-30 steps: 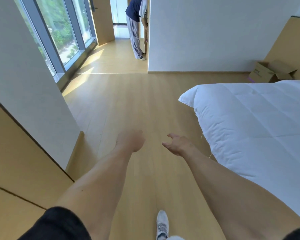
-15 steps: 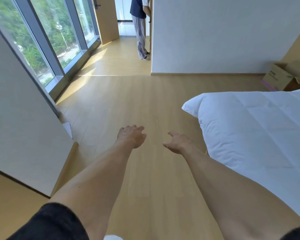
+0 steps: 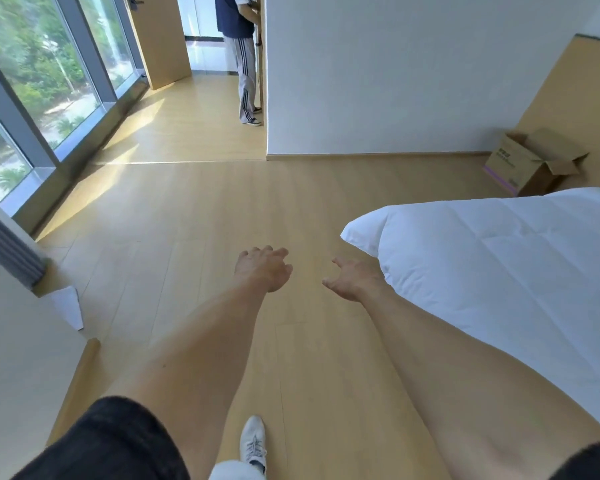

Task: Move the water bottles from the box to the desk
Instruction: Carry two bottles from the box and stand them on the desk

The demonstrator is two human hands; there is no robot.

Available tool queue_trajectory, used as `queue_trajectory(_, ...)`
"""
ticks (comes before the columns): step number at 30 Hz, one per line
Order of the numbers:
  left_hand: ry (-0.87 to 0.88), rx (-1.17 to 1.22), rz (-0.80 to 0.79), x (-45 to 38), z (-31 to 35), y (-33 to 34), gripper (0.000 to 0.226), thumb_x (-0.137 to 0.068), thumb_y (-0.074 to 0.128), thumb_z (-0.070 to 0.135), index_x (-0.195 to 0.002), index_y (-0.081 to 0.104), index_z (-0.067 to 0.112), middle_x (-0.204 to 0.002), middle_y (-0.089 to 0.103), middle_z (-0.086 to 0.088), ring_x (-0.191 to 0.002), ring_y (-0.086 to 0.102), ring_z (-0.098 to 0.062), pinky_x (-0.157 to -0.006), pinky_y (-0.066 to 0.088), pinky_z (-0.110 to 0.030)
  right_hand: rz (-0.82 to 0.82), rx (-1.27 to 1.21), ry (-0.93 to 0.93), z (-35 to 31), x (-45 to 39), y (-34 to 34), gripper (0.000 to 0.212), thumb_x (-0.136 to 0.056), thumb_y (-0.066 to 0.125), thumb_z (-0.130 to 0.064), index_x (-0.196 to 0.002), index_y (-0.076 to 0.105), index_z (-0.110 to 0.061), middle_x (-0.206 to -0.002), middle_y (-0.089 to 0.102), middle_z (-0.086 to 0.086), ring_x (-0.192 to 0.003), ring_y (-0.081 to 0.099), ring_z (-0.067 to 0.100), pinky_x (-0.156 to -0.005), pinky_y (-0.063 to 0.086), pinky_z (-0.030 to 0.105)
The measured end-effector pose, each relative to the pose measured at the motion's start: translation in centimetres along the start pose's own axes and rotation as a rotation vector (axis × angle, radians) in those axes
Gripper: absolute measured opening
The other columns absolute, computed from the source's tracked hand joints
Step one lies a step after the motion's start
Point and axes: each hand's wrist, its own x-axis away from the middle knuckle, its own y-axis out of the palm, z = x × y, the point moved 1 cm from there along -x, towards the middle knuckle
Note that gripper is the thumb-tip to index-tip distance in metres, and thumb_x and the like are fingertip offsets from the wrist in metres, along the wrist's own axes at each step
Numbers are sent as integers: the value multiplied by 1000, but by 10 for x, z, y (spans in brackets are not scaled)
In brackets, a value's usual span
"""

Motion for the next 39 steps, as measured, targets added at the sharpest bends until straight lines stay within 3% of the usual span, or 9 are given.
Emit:
queue_trajectory(6, 46, 12, -26, -97, -37, -28, 50, -104, 34, 47, -151, 37, 32, -149, 46, -5, -137, 42, -29, -112, 32, -42, -40, -22, 51, -42, -86, -34, 62, -86, 45, -50, -145, 40, -31, -145, 49, -2, -128, 50, 25, -101, 44, 42)
queue_trajectory(12, 58, 15, -39, -170, -68, -50, 51, -103, 34, 46, -152, 37, 31, -150, 46, -5, -137, 42, -30, -112, 31, -43, -28, -20, 53, -80, -152, -60, 64, -94, 48, -48, -154, 30, -33, -151, 43, 0, -136, 43, 24, -97, 41, 37)
queue_trajectory(23, 27, -15, -19, -301, -104, -84, 51, -103, 34, 45, -152, 36, 32, -151, 45, -4, -138, 41, -29, -113, 30, -43, -38, -6, 28, -109, -294, -89, 62, -94, 49, -50, -151, 35, -31, -148, 46, 3, -135, 43, 27, -102, 39, 39)
queue_trajectory(39, -35, -29, -50, -562, -78, -164, 52, -103, 33, 45, -153, 34, 33, -151, 45, -3, -138, 41, -28, -114, 29, -43, -97, -19, -22, -90, -566, -183, 65, -93, 51, -55, -151, 36, -30, -151, 45, 5, -138, 41, 28, -109, 36, 39)
